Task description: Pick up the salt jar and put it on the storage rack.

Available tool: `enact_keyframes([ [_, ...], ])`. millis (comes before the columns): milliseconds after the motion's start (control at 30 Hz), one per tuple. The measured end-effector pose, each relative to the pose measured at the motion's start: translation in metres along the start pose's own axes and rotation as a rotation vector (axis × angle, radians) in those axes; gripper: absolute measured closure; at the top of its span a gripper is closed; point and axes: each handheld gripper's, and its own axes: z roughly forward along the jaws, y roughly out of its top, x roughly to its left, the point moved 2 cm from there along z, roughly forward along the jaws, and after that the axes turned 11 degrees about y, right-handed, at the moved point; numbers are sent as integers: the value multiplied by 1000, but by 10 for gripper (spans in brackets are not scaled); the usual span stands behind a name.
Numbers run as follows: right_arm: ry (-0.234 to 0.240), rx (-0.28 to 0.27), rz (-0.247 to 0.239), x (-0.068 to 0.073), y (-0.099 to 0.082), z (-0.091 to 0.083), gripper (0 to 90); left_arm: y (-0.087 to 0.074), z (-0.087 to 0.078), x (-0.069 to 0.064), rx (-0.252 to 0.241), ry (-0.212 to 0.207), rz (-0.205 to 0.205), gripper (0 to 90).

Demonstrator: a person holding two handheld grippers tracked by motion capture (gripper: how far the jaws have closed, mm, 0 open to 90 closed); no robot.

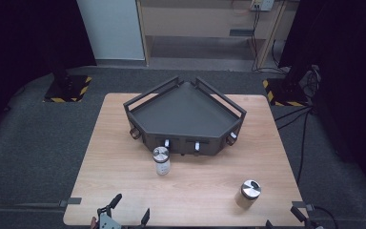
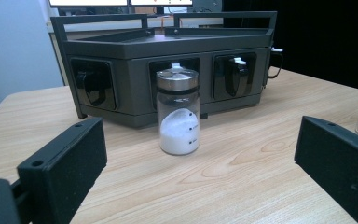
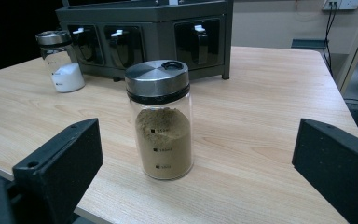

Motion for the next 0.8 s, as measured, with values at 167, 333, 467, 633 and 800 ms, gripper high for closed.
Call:
enact_keyframes([
  [167, -2, -2, 5, 0, 0, 0, 20, 0, 0, -1, 3, -4, 0, 13],
  [333, -3, -1, 8, 0, 0, 0, 20, 0, 4, -3, 15, -11, -17, 12],
  [467, -8, -4, 13, 1, -1, -1, 20, 3, 9, -8, 32, -22, -42, 12],
  [633, -16, -9, 19, 0, 0, -3, 21, 9, 29, -15, 57, -8, -41, 12],
  [800, -19, -6, 21, -1, -1, -3, 20, 13, 56, -23, 67, 15, -40, 10],
])
